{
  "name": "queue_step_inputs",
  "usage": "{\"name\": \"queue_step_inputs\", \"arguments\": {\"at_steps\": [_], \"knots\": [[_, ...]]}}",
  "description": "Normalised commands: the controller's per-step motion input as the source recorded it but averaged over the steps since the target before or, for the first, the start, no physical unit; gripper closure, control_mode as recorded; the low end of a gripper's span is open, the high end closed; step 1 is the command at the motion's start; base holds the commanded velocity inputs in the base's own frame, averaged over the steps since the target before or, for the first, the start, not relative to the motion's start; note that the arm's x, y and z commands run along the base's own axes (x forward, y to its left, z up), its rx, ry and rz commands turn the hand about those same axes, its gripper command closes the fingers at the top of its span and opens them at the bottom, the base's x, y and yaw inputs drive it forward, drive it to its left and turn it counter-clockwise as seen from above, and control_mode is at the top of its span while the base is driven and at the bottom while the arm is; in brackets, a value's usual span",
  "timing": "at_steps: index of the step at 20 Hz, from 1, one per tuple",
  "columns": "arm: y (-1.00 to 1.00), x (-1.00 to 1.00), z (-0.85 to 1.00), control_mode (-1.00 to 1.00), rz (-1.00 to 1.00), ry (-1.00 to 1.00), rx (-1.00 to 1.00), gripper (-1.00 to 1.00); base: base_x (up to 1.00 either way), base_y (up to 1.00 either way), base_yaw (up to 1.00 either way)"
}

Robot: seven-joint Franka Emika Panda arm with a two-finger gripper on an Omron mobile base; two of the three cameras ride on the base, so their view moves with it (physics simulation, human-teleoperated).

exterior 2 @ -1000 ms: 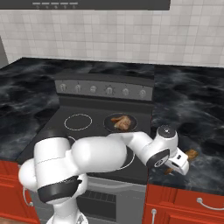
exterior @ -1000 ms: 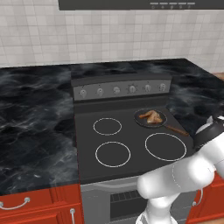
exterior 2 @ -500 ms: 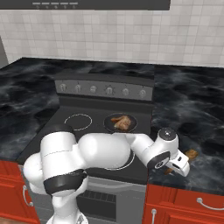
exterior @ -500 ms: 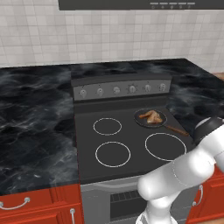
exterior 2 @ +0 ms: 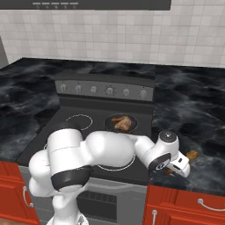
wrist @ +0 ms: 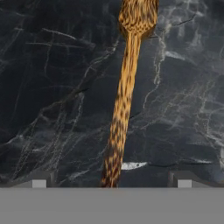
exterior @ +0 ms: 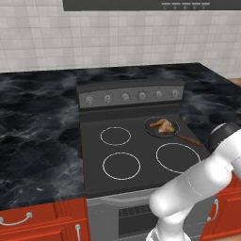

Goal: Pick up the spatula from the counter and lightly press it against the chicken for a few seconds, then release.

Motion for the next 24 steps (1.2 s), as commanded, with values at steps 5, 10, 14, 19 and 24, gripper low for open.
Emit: {"name": "queue_step_inputs", "arguments": {"at_steps": [5,10,14,19,24], "knots": [[-0.02,0.13,-0.13,-1.0,0.0,0.0,0.0,-1.0,0.0,0.0,0.0],[-0.02,0.12,-0.15,-1.0,0.0,0.01,0.0,-1.0,0.0,0.0,0.0],[-0.03,0.1,-0.15,-1.0,0.0,0.01,0.0,-1.0,0.0,0.0,0.0],[-0.02,0.1,-0.18,-1.0,0.0,0.01,0.0,-1.0,0.0,0.0,0.0],[-0.05,0.05,-0.17,-1.0,0.0,0.0,0.0,1.0,0.0,0.0,0.0]]}}
